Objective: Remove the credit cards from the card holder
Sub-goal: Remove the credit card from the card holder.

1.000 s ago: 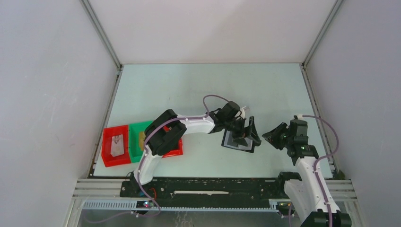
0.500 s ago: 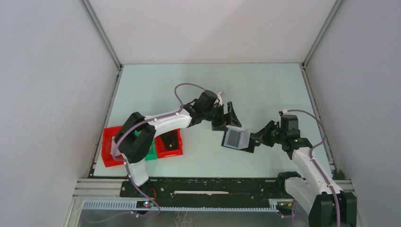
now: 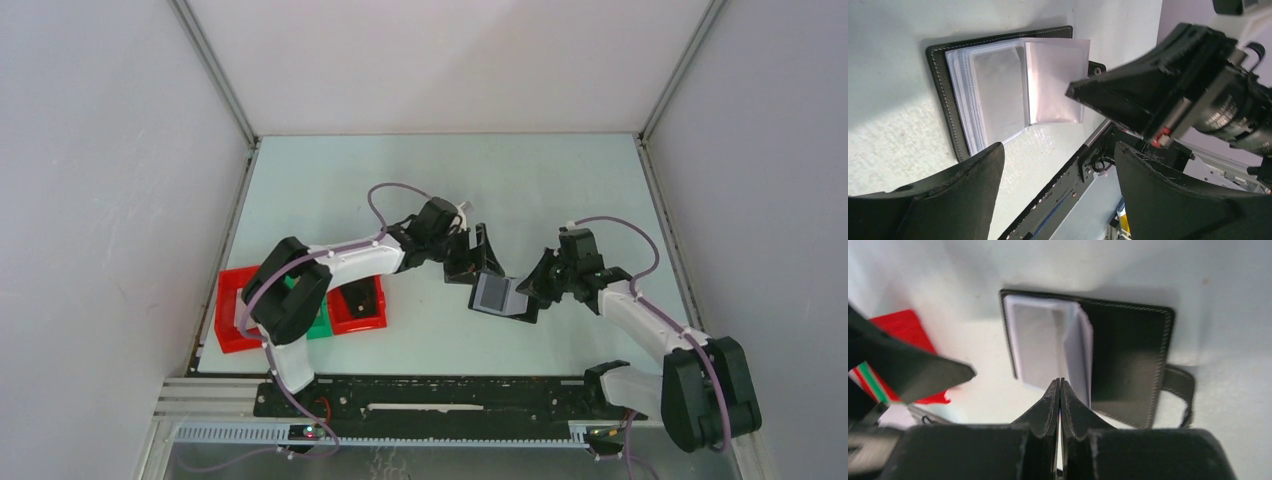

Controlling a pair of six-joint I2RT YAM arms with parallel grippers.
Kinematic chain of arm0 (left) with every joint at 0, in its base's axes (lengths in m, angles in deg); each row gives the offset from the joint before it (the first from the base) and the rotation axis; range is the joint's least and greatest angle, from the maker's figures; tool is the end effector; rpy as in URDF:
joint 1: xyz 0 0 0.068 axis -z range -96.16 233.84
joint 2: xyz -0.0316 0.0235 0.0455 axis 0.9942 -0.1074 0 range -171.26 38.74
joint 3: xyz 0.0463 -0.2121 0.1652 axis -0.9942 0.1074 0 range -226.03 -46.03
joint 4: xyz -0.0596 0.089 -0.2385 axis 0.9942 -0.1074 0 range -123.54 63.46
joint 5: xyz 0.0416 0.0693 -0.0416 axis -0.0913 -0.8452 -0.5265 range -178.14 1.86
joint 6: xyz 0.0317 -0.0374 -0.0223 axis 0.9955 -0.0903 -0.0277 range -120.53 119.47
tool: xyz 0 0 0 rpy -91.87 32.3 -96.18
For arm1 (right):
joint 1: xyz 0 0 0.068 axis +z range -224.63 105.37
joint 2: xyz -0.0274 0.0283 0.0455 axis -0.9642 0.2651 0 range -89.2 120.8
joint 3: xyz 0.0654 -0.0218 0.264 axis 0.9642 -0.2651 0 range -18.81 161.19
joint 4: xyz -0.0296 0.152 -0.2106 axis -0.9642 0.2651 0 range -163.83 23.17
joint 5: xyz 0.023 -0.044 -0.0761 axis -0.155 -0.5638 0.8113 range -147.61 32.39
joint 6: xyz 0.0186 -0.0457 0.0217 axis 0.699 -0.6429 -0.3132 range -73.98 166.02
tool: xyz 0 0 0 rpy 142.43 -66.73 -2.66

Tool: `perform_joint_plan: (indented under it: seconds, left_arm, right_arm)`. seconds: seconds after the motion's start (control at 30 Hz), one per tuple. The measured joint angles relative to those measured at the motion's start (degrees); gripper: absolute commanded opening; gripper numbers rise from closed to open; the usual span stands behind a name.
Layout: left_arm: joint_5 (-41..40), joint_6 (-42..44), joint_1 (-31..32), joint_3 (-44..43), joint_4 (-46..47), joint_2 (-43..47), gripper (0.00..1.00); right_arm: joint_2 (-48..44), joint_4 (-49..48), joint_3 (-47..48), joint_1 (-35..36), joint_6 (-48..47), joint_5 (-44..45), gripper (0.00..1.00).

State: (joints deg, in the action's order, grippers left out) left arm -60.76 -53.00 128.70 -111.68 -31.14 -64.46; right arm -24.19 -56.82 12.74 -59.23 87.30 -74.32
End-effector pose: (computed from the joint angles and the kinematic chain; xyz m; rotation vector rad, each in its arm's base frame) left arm 0.2644 -0.2862 0.1979 0.1090 2.6416 -1.2986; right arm 0.2042 0.0669 0.1845 0.4421 2.5275 0.7682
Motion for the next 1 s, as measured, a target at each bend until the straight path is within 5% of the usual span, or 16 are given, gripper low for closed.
perform_joint_plan:
  seconds: [0.4, 1.0]
  left_arm:
    - [1.36, 0.66, 2.05, -0.09, 0.35, -6.95, 0.89]
    - [1.49, 3.32, 3.23, -5.99, -3.23, -9.42, 0.88]
  right_arm:
    - [9.35, 0.66, -0.07, -3.78, -2.47, 7.58, 0.05]
    - [9.14, 0.31, -0.24, -4.55, -3.37, 8.26, 0.05]
